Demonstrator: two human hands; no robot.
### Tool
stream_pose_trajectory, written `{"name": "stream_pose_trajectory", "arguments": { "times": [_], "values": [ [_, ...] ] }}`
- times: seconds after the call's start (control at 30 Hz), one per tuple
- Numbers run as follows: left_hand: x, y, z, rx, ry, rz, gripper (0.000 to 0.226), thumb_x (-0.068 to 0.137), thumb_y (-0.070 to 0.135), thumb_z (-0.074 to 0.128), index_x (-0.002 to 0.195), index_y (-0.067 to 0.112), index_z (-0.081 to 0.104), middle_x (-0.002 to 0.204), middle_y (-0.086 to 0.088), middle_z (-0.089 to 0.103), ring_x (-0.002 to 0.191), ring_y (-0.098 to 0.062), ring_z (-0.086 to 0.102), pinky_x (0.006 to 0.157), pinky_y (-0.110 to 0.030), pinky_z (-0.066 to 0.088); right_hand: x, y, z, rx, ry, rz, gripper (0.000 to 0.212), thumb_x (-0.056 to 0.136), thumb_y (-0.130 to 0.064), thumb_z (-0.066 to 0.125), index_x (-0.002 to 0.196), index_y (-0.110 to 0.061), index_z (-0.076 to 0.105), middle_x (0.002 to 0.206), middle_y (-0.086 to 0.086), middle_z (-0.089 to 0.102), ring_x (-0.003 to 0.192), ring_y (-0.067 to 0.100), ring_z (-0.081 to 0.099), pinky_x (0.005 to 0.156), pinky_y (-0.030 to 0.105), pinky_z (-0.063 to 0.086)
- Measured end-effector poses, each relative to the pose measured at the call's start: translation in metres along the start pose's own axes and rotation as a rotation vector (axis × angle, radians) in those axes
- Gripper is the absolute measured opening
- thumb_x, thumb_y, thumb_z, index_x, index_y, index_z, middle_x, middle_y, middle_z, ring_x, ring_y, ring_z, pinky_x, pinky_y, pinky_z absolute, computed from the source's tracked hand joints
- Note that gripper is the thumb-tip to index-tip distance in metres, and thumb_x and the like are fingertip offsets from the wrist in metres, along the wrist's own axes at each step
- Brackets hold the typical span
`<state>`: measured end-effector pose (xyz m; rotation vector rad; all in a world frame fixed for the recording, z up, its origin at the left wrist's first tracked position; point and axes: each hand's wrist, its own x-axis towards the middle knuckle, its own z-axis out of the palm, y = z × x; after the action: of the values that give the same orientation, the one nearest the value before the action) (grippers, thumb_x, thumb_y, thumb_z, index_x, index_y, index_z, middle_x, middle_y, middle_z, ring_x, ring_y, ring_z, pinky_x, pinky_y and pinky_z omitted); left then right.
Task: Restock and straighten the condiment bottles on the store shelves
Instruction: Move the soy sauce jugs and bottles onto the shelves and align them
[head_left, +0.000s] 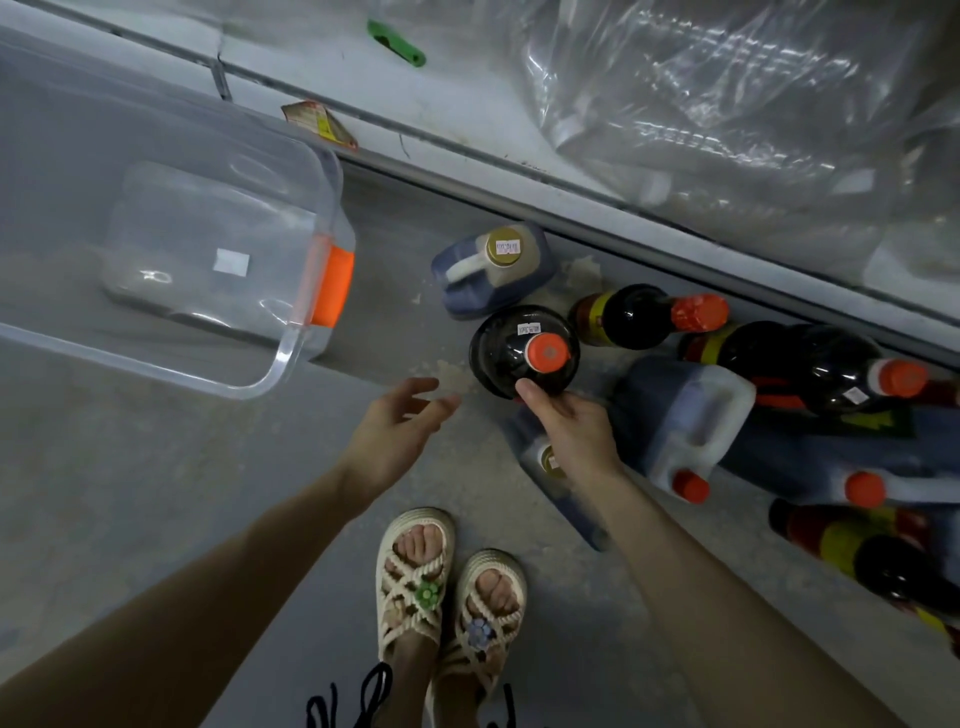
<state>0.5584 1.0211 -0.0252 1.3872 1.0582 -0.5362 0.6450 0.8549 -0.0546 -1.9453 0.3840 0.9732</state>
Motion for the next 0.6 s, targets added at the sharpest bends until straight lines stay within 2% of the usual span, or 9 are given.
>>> {"name": "stream_pose_trajectory", "arguments": {
  "times": [0.1,0.2,0.33,0.37,0.47,0.53,0.6],
  "values": [
    [0.002,0.003,0.001,-0.013,-0.008,0.016,0.043,0.094,0.037,0.056,0.132,0.019,0.05,0.115,-0.005,0.063,0.099,-0.013,0.062,0.079,-0.025,0.049,0.006,-0.001,0.0,-0.027,-0.083,0.051,0.021,0.084,-0.047,0.067,0.086,-0.026,0.069,0.093,-0.01,0.071,0.102,0.011,0.064,0.094,0.029,0.048],
    [0.005,0.004,0.0,-0.023,-0.005,0.03,0.043,0.094,0.036,0.056,0.132,0.017,0.05,0.115,-0.006,0.064,0.1,-0.016,0.062,0.081,-0.027,0.049,0.013,-0.002,0.0,-0.1,-0.128,0.1,0.034,0.084,-0.06,0.06,0.098,-0.028,0.064,0.097,-0.013,0.064,0.106,0.014,0.059,0.096,0.03,0.043],
    [0.008,0.001,-0.003,-0.026,0.0,0.023,0.042,0.094,0.036,0.056,0.131,0.017,0.05,0.114,-0.005,0.064,0.101,-0.017,0.062,0.082,-0.03,0.05,0.015,-0.001,0.0,-0.084,-0.144,0.129,0.052,0.085,-0.059,0.058,0.122,-0.023,0.063,0.12,-0.005,0.062,0.117,0.015,0.054,0.107,0.036,0.039],
    [0.009,0.0,-0.003,-0.027,0.003,0.026,0.042,0.094,0.037,0.056,0.131,0.018,0.051,0.113,-0.005,0.064,0.101,-0.018,0.062,0.083,-0.031,0.05,0.014,-0.001,-0.001,-0.063,-0.137,0.127,0.05,0.085,-0.059,0.059,0.121,-0.025,0.063,0.122,-0.006,0.062,0.117,0.014,0.054,0.108,0.036,0.039],
    [0.009,-0.004,-0.004,-0.021,0.002,0.031,0.041,0.093,0.039,0.056,0.129,0.02,0.051,0.112,-0.002,0.064,0.1,-0.016,0.063,0.085,-0.032,0.05,0.015,-0.003,-0.005,0.054,-0.147,0.093,0.027,0.085,-0.053,0.063,0.103,-0.033,0.065,0.113,-0.012,0.066,0.115,0.008,0.058,0.109,0.034,0.041],
    [0.006,-0.006,-0.002,-0.011,-0.001,0.036,0.04,0.093,0.039,0.055,0.128,0.021,0.051,0.112,-0.002,0.064,0.1,-0.016,0.062,0.086,-0.034,0.05,0.015,-0.004,-0.008,0.081,-0.154,0.044,0.028,0.086,-0.052,0.063,0.106,-0.032,0.065,0.113,-0.012,0.067,0.114,0.006,0.058,0.107,0.031,0.041],
    [0.002,-0.006,0.001,-0.002,-0.003,0.048,0.04,0.094,0.039,0.055,0.129,0.02,0.05,0.112,-0.002,0.064,0.1,-0.015,0.062,0.087,-0.033,0.05,0.015,-0.009,-0.01,0.064,-0.129,0.008,0.033,0.087,-0.052,0.062,0.112,-0.03,0.064,0.114,-0.011,0.065,0.111,0.005,0.057,0.097,0.022,0.041]
  ]
}}
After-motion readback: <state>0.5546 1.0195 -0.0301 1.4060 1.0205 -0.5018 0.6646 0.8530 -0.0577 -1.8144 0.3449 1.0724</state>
